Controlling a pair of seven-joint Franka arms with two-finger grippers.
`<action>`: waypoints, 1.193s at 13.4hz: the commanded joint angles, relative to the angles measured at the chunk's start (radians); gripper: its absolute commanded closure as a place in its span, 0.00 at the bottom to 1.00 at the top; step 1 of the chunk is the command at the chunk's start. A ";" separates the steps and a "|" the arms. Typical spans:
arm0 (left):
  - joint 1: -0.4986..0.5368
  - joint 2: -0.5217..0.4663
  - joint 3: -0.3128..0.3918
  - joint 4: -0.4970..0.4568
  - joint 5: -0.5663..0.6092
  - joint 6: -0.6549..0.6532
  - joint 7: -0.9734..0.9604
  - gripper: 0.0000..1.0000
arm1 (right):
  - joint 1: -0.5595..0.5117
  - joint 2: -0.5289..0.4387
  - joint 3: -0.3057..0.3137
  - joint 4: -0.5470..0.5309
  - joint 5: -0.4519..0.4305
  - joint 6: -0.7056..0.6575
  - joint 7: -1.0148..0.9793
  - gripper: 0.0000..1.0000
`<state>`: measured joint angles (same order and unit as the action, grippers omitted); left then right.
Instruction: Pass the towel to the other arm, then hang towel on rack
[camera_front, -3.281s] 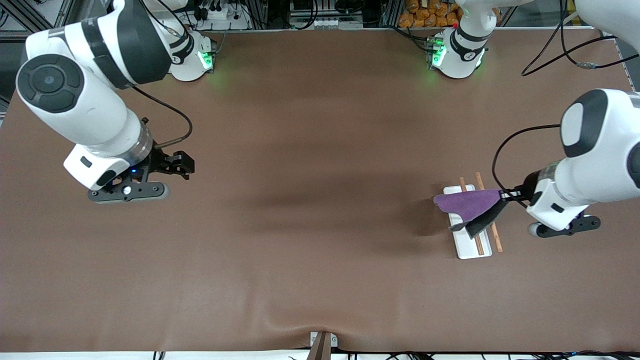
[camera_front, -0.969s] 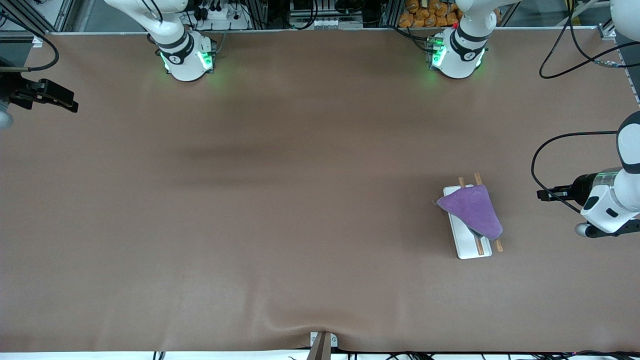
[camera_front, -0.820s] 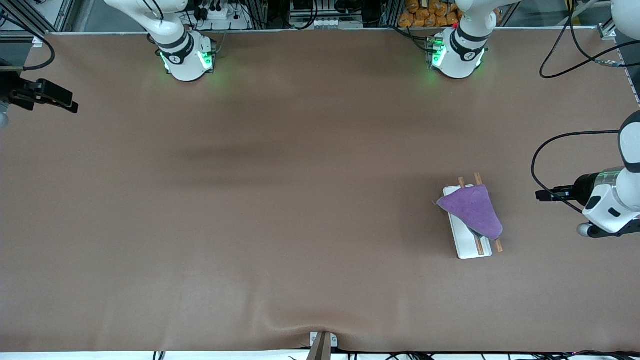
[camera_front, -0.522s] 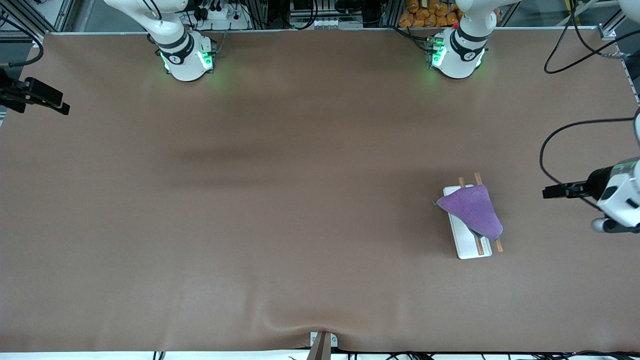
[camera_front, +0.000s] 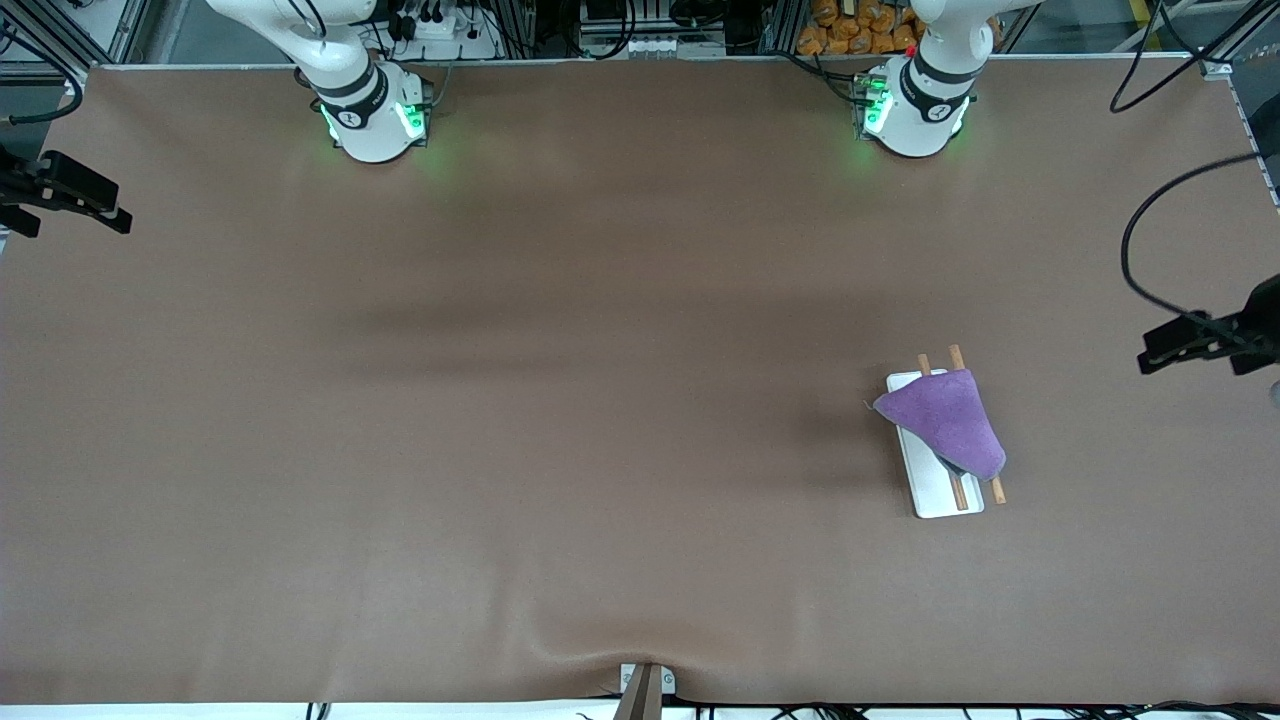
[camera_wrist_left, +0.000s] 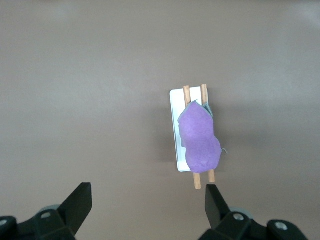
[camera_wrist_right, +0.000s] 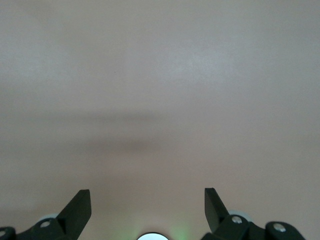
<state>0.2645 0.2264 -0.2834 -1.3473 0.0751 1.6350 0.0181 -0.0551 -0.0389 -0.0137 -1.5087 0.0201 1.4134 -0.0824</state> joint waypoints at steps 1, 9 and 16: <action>0.005 -0.051 -0.017 -0.018 0.012 -0.041 0.006 0.00 | -0.005 -0.019 -0.017 -0.001 0.015 -0.017 -0.007 0.00; -0.019 -0.125 -0.013 -0.027 0.006 -0.116 -0.006 0.00 | 0.001 -0.022 -0.009 0.002 -0.008 -0.047 0.012 0.00; -0.280 -0.211 0.246 -0.114 -0.041 -0.109 -0.006 0.00 | -0.005 -0.021 -0.015 0.012 0.004 -0.025 0.016 0.00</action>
<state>0.0307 0.0753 -0.1007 -1.3973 0.0652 1.5238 0.0149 -0.0575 -0.0473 -0.0284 -1.4996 0.0183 1.3892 -0.0798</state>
